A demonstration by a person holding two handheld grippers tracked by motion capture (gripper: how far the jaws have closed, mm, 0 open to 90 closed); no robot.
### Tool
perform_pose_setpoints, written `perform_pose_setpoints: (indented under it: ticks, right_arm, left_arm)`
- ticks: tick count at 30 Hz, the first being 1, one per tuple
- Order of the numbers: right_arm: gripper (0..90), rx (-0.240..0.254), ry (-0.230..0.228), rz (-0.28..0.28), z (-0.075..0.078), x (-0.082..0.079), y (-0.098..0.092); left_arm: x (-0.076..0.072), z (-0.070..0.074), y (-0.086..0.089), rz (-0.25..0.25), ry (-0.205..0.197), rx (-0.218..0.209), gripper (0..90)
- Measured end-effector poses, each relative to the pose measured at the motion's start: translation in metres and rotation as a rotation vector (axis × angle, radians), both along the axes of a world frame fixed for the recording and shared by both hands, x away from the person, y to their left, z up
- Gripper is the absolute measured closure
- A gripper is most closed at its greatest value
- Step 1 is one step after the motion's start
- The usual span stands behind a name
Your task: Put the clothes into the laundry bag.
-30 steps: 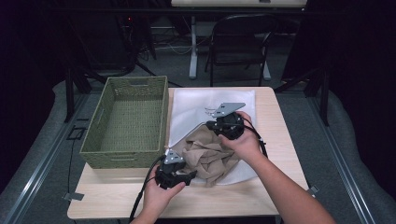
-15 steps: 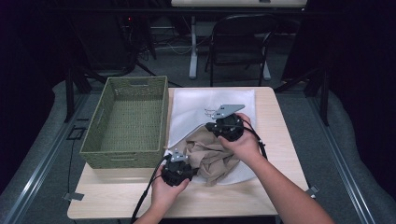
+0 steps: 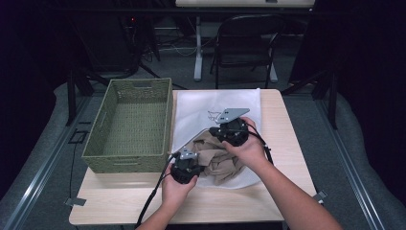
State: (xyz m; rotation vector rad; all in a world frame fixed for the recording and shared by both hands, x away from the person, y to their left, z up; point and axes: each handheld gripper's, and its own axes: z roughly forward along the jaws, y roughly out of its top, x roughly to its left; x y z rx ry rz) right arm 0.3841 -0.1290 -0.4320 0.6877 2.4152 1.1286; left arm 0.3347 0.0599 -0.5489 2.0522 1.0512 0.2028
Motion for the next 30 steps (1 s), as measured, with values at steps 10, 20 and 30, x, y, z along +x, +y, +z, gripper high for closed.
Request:
perform_pose_setpoints:
  ticks: [10,20,30]
  right_arm:
    - [87.9,0.002,-0.001,0.005,0.000,-0.001,0.000]
    - [87.9,-0.001,0.002,0.006,0.000,-0.001,0.001]
    - [87.9,0.003,0.003,-0.001,0.000,0.001,-0.001]
  left_arm:
    - [0.023,0.000,-0.009,0.045,-0.001,-0.005,86.9]
    - [0.045,-0.008,-0.008,0.106,-0.027,-0.005,86.3]
    - [0.029,0.007,0.000,0.080,-0.043,-0.020,75.2]
